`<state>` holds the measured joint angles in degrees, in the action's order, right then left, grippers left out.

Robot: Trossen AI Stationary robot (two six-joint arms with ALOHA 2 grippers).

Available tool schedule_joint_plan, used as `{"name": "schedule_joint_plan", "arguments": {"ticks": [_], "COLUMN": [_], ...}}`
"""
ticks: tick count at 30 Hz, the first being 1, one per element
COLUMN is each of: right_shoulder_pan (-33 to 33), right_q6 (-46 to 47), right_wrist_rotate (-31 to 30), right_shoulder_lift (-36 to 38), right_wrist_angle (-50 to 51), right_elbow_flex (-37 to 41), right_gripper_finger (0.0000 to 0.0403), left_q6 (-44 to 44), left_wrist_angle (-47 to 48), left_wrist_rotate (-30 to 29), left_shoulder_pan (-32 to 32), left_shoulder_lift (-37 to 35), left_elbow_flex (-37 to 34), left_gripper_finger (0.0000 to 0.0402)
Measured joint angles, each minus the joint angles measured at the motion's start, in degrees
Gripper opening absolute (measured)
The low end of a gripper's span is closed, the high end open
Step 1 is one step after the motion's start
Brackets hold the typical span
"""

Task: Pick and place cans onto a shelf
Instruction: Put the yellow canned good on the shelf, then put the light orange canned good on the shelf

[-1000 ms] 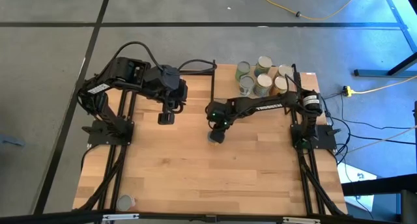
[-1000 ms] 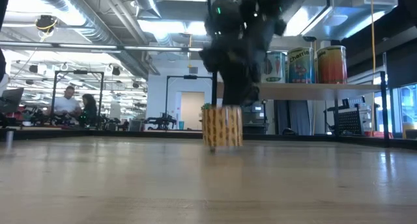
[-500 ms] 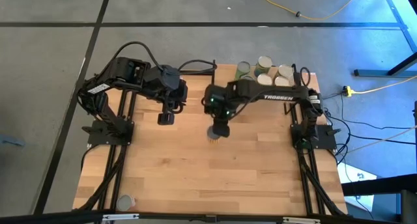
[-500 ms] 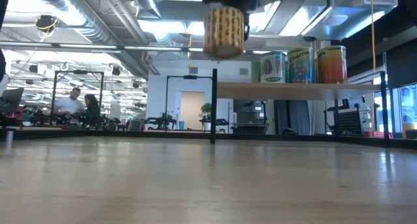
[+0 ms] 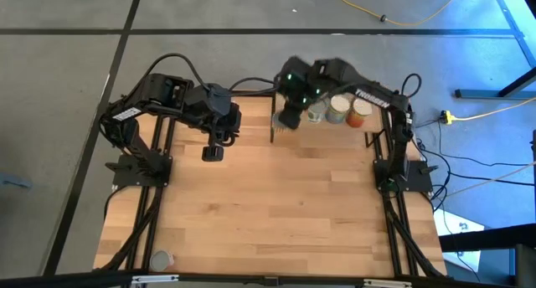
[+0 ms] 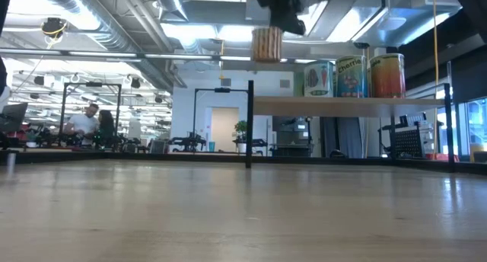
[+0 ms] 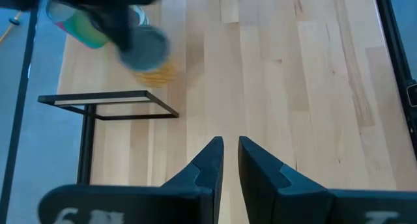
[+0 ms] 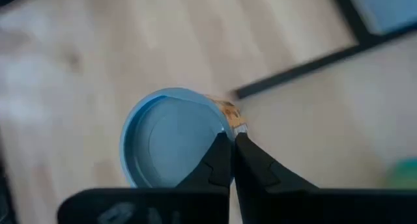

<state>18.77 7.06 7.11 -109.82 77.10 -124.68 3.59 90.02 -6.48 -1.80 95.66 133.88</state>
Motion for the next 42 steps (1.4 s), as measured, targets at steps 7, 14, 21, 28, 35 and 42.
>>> {"name": "schedule_joint_plan", "arguments": {"ticks": [7, 14, 21, 28, 35, 42], "right_shoulder_pan": [9.8, 14.6, 15.7, 15.7, 15.7, 15.1], "right_q6": [0.1, -0.4, -1.6, -1.9, -1.7, -1.6], "right_wrist_rotate": [-0.8, -0.7, -2.4, -2.6, -3.5, -3.2], "right_shoulder_lift": [-1.9, -5.4, -8.0, -9.6, -9.7, -9.7], "right_wrist_angle": [-0.4, -4.9, -4.9, -6.2, -7.3, -4.9], "right_elbow_flex": [1.2, 1.3, 1.3, 1.2, -0.5, -6.2], "right_gripper_finger": [0.0006, 0.0006, 0.0006, 0.0023, 0.0077, 0.0080], "left_q6": [0.0, 0.0, 0.1, 0.1, 0.1, 0.1], "left_wrist_angle": [0.0, 0.0, 0.0, 0.0, 0.0, 0.0], "left_wrist_rotate": [0.0, 0.0, 0.0, 0.0, 0.0, 0.0], "left_shoulder_pan": [0.0, 0.0, 0.0, 0.0, 0.0, 0.0], "left_shoulder_lift": [0.0, 0.0, 0.0, 0.0, 0.0, 0.0], "left_elbow_flex": [0.0, 0.0, 0.0, 0.0, 0.0, 0.0], "left_gripper_finger": [0.0040, 0.0040, 0.0040, 0.0040, 0.0040, 0.0040]}}
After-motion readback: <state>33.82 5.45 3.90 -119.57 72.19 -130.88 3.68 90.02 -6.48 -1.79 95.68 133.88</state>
